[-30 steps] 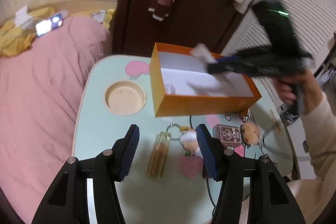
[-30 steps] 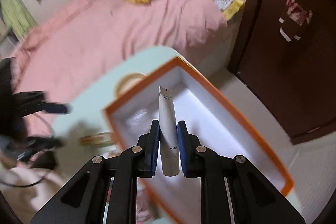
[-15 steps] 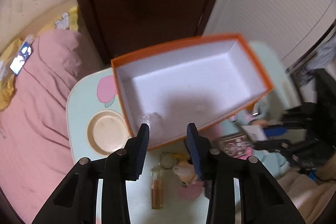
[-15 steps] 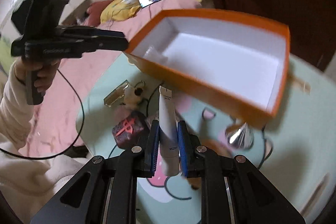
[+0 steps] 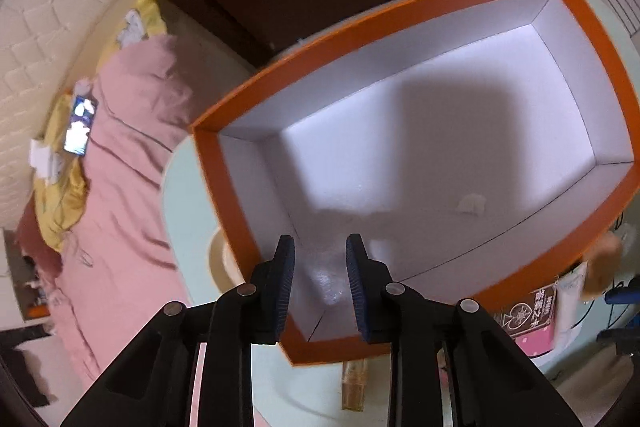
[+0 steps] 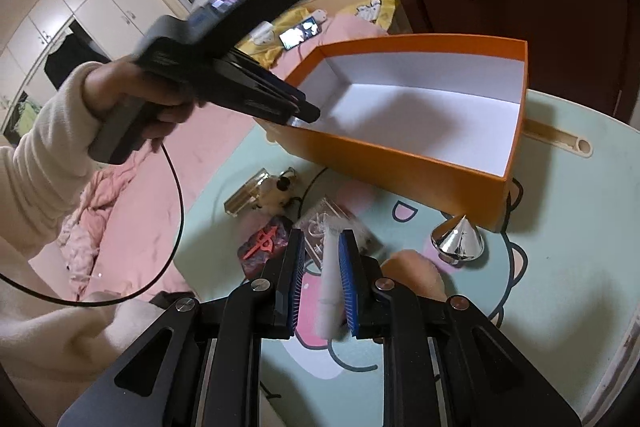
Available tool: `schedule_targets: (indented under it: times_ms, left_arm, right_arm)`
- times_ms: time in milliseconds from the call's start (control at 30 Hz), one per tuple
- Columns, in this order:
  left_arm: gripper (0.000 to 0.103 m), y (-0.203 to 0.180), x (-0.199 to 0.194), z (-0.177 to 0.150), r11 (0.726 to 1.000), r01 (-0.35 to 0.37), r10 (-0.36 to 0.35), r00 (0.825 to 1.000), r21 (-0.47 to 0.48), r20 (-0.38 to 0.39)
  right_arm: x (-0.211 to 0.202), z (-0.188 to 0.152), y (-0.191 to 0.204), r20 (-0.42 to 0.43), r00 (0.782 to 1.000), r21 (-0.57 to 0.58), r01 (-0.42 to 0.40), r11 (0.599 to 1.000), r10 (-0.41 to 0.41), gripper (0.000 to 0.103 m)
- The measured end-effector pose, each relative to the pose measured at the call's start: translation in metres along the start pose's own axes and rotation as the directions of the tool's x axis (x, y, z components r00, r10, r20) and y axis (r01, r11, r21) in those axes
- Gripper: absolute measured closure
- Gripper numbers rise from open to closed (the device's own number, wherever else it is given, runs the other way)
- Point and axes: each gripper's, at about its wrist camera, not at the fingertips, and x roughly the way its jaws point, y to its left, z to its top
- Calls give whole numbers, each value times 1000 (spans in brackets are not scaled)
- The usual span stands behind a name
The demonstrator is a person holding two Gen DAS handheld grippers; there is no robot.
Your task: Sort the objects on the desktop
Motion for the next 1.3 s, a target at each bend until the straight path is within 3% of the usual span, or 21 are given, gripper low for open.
schedule_targets:
  times_ms: [67, 133, 267, 333, 533, 633, 767, 900, 1033, 1133, 1300]
  left_arm:
    - [81, -2, 8, 1, 1000, 22, -21, 999, 5, -30]
    - [93, -4, 16, 0, 999, 45, -44, 997, 16, -56]
    - [99, -1, 13, -1, 999, 46, -45, 998, 18, -36]
    - [101, 2, 11, -2, 996, 88, -88, 996, 6, -26]
    - [102, 9, -22, -8, 985, 172, -169, 981, -21, 90]
    - [102, 15, -52, -13, 976, 215, -204, 962, -44, 179]
    - [102, 18, -98, -36, 950, 308, -282, 915, -46, 288]
    - [102, 14, -109, -76, 926, 374, -340, 882, -46, 325]
    - [102, 8, -72, -119, 897, 429, -385, 876, -103, 291]
    - [102, 5, -36, -150, 860, 475, -417, 865, -187, 280]
    - [102, 2, -8, -179, 847, 462, -370, 868, -265, 330]
  right_arm:
    - [-2, -4, -1, 10, 1000, 2, -8, 1000, 8, 84]
    - [-2, -4, -4, 12, 1000, 9, -2, 1000, 1, 84]
    - [-4, -7, -11, 26, 1000, 33, 15, 999, -16, 84]
    - [-7, -6, -16, 42, 999, 50, 16, 999, -18, 84]
    - [-15, -3, -22, 63, 997, 82, 32, 996, -37, 84]
    - [-16, -1, -24, 64, 997, 93, 44, 995, -50, 84]
    - [-23, 0, -26, 77, 994, 99, 66, 993, -73, 84]
    - [-37, -2, -33, 103, 988, 138, 97, 986, -112, 84]
    - [-47, -9, -39, 116, 979, 178, 144, 974, -166, 84]
    - [-48, -15, -37, 114, 973, 197, 177, 964, -202, 84]
    - [-43, -27, -19, 98, 974, 186, 182, 966, -203, 84]
